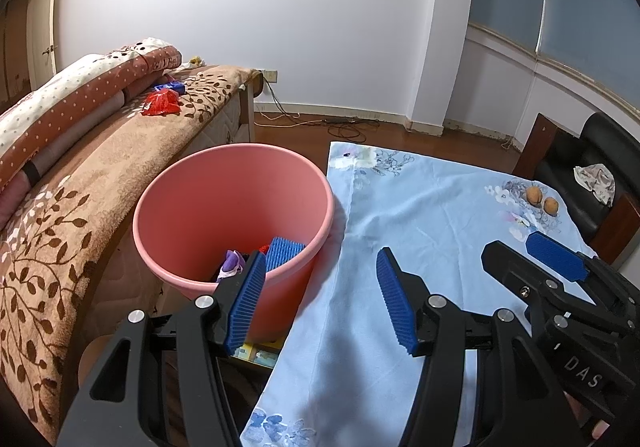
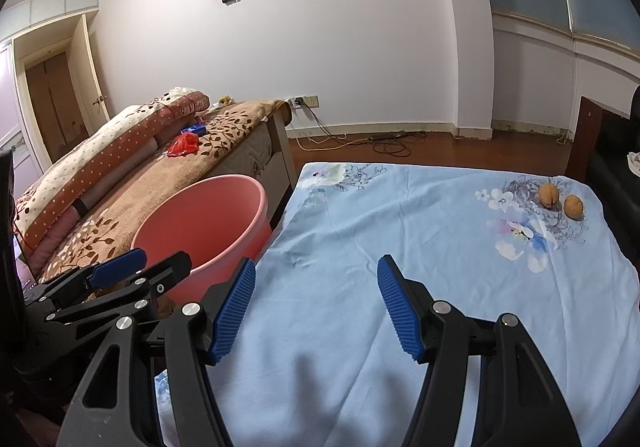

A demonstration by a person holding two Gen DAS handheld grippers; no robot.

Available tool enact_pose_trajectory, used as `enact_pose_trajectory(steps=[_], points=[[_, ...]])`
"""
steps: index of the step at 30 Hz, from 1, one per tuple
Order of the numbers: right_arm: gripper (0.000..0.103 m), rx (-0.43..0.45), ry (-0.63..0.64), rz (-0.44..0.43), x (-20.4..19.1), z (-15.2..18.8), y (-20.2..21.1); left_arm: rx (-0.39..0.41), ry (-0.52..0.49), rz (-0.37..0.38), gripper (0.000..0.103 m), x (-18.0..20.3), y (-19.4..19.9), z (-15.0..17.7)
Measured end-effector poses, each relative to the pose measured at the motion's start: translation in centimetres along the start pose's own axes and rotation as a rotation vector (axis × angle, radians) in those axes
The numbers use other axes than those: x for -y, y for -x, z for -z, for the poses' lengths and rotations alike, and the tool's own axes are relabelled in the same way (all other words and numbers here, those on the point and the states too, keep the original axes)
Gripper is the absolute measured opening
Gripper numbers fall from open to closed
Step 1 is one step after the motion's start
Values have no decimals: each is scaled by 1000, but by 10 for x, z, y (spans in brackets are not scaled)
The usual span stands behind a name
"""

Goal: Collect trash

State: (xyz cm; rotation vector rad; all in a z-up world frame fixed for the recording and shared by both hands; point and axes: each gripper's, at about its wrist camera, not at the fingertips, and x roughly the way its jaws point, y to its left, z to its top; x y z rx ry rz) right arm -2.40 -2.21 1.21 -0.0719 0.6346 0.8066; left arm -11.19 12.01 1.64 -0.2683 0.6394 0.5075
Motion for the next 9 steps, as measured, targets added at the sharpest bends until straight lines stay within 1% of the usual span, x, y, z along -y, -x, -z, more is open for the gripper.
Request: enact_pose_trajectory(steps=[9], points=[[63,-3,-2,-1,0,-1,-2,-13,5,-2,58,-1,-2,0]])
